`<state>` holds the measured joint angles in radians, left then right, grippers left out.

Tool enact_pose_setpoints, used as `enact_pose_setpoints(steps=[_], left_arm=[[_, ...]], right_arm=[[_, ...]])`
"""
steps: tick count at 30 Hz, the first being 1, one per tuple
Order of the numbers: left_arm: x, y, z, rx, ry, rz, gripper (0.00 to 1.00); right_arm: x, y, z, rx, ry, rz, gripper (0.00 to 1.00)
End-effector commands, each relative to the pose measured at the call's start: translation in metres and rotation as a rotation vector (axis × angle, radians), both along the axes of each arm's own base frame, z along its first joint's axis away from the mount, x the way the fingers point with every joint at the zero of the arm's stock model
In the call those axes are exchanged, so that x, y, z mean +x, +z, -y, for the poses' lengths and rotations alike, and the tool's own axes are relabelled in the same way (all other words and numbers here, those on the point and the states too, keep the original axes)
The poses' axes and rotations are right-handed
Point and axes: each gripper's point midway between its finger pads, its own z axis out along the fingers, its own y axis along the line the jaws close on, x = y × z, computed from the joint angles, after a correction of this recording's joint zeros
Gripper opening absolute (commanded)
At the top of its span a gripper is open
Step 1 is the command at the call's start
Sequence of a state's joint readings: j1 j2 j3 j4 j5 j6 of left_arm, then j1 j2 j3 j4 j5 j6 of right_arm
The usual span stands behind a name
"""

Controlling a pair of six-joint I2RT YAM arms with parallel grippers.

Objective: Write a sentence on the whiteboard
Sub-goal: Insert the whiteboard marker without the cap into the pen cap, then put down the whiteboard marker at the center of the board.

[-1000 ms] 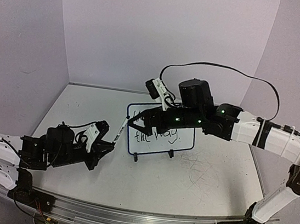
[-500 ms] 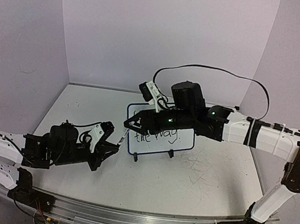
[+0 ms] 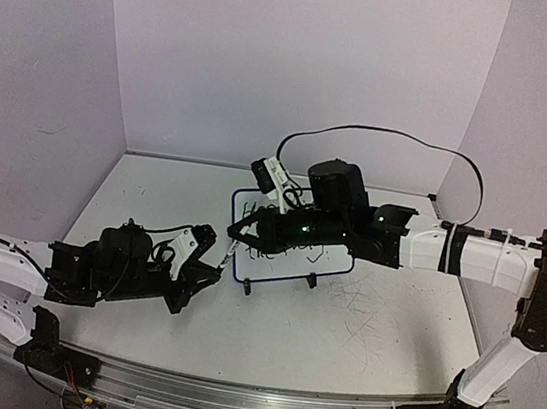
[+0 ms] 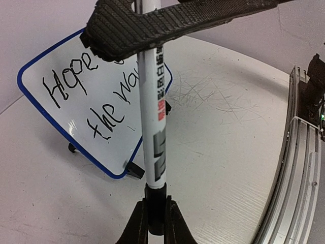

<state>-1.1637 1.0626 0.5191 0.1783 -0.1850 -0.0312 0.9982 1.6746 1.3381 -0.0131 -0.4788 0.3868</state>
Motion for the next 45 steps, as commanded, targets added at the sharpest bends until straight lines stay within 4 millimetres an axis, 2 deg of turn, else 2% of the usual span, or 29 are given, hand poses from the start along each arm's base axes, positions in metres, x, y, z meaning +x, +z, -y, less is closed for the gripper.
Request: enact_pose_setpoints(steps=[1, 12, 15, 19, 20, 23, 28, 29, 31, 33, 34, 39, 42, 45], left_arm=[[0.016, 0.041, 0.007, -0.095, 0.067, 0.048, 0.0], [0.031, 0.059, -0.01, -0.099, 0.177, 0.128, 0.0], [0.03, 0.063, -0.013, -0.109, 0.18, 0.136, 0.0], [0.028, 0.058, -0.011, -0.099, 0.165, 0.128, 0.0], [0.028, 0.055, -0.011, -0.092, 0.164, 0.125, 0.0], [0.029, 0.045, -0.011, -0.08, 0.175, 0.103, 0.0], [0.032, 0.031, -0.02, -0.066, 0.221, 0.081, 0.0], [0.034, 0.028, -0.022, -0.065, 0.236, 0.076, 0.0], [0.036, 0.023, -0.026, -0.066, 0.264, 0.063, 0.0], [0.038, 0.019, -0.029, -0.067, 0.288, 0.051, 0.0], [0.04, 0.016, -0.032, -0.066, 0.31, 0.043, 0.0], [0.053, -0.002, -0.048, -0.067, 0.438, -0.011, 0.0], [0.071, -0.022, -0.071, -0.068, 0.583, -0.102, 0.0], [0.085, -0.048, -0.098, -0.066, 0.728, -0.212, 0.0]], right_arm=[[-0.019, -0.005, -0.015, 0.04, 0.056, -0.033, 0.0], [-0.043, -0.041, -0.038, 0.01, 0.06, -0.109, 0.0], [-0.044, -0.042, -0.036, 0.015, 0.054, -0.111, 0.0], [-0.038, -0.031, -0.034, 0.029, 0.027, -0.08, 0.0], [-0.035, -0.027, -0.032, 0.032, 0.012, -0.066, 0.03], [-0.026, -0.012, -0.025, 0.03, -0.038, -0.005, 0.27], [0.003, 0.019, 0.007, 0.005, -0.189, 0.108, 0.65], [0.01, 0.03, 0.016, 0.011, -0.224, 0.132, 0.72], [0.024, 0.04, 0.037, -0.012, -0.302, 0.164, 0.86], [0.036, 0.056, 0.06, -0.004, -0.37, 0.198, 0.95], [0.04, 0.064, 0.071, 0.001, -0.402, 0.214, 0.98], [0.053, 0.1, 0.122, 0.019, -0.566, 0.321, 0.98], [0.055, 0.115, 0.148, 0.012, -0.651, 0.385, 0.98], [0.055, 0.123, 0.163, 0.006, -0.697, 0.427, 0.98]])
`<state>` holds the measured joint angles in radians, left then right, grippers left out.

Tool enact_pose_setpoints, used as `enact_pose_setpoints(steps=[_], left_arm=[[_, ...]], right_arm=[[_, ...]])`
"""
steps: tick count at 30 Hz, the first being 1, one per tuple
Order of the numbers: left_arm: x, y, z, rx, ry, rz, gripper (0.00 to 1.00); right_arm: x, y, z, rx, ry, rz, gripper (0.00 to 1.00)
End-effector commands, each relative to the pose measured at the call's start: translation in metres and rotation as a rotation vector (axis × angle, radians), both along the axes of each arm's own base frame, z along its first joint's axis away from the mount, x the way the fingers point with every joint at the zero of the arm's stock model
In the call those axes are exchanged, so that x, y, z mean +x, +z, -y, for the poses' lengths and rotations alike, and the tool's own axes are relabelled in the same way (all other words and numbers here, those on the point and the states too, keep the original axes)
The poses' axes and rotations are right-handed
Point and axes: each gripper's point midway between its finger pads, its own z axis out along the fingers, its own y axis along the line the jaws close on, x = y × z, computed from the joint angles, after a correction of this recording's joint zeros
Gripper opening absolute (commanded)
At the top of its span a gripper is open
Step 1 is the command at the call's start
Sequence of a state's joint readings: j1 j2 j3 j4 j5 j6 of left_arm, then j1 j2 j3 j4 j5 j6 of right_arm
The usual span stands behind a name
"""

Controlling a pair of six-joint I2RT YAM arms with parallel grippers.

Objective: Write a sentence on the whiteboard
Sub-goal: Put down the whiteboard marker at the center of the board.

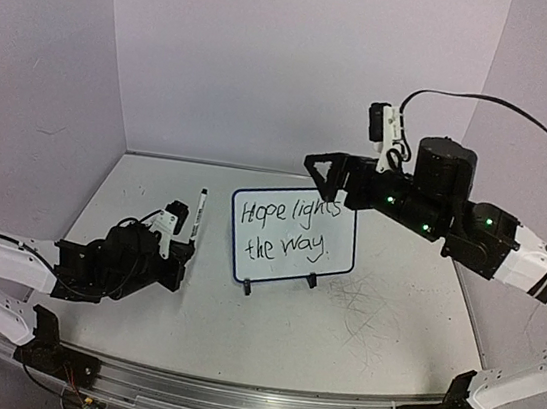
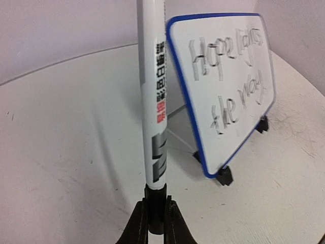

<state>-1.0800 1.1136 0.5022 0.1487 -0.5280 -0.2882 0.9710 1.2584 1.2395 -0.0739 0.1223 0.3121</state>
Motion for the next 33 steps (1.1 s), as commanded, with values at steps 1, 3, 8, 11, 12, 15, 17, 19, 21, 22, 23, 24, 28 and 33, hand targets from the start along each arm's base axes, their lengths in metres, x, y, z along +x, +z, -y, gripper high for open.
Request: enact_pose_setpoints(steps=[1, 3, 8, 11, 12, 15, 17, 19, 21, 22, 23, 24, 28, 33], left_arm=[[0.023, -0.033, -0.043, -0.057, 0.267, -0.145, 0.0], [0.025, -0.043, -0.05, -0.063, 0.317, -0.177, 0.0], [0.026, -0.08, -0.054, 0.022, 0.367, -0.3, 0.0], [0.026, -0.103, -0.052, 0.089, 0.378, -0.369, 0.0], [0.026, -0.111, -0.052, 0.116, 0.387, -0.393, 0.0], [0.025, -0.128, -0.053, 0.163, 0.404, -0.439, 0.0], [0.024, -0.133, -0.052, 0.168, 0.412, -0.453, 0.0], [0.024, -0.134, -0.054, 0.171, 0.419, -0.454, 0.0], [0.024, -0.133, -0.056, 0.168, 0.43, -0.45, 0.03], [0.024, -0.133, -0.057, 0.167, 0.433, -0.447, 0.05], [0.025, -0.132, -0.057, 0.167, 0.434, -0.444, 0.09], [0.025, -0.131, -0.058, 0.167, 0.435, -0.442, 0.13], [0.024, -0.126, -0.06, 0.16, 0.439, -0.435, 0.25], [0.026, -0.1, -0.063, 0.116, 0.445, -0.391, 0.41]], right_arm=[[0.009, 0.001, 0.031, -0.072, -0.14, 0.065, 0.98], [0.008, 0.002, 0.035, -0.075, -0.152, 0.072, 0.98], [0.008, -0.005, 0.038, -0.088, -0.161, 0.068, 0.98], [0.008, -0.005, 0.043, -0.097, -0.176, 0.071, 0.98], [0.008, -0.005, 0.045, -0.098, -0.183, 0.075, 0.98], [0.007, -0.001, 0.053, -0.103, -0.205, 0.087, 0.98], [0.007, 0.0, 0.057, -0.106, -0.218, 0.094, 0.98], [0.006, 0.001, 0.062, -0.108, -0.23, 0.099, 0.98], [0.005, 0.001, 0.065, -0.11, -0.238, 0.102, 0.98], [0.005, 0.0, 0.066, -0.111, -0.243, 0.103, 0.98], [0.005, 0.0, 0.067, -0.113, -0.245, 0.104, 0.98], [0.005, -0.001, 0.067, -0.116, -0.247, 0.105, 0.98], [0.006, 0.001, 0.071, -0.123, -0.262, 0.113, 0.98], [0.005, 0.011, 0.086, -0.131, -0.311, 0.138, 0.98]])
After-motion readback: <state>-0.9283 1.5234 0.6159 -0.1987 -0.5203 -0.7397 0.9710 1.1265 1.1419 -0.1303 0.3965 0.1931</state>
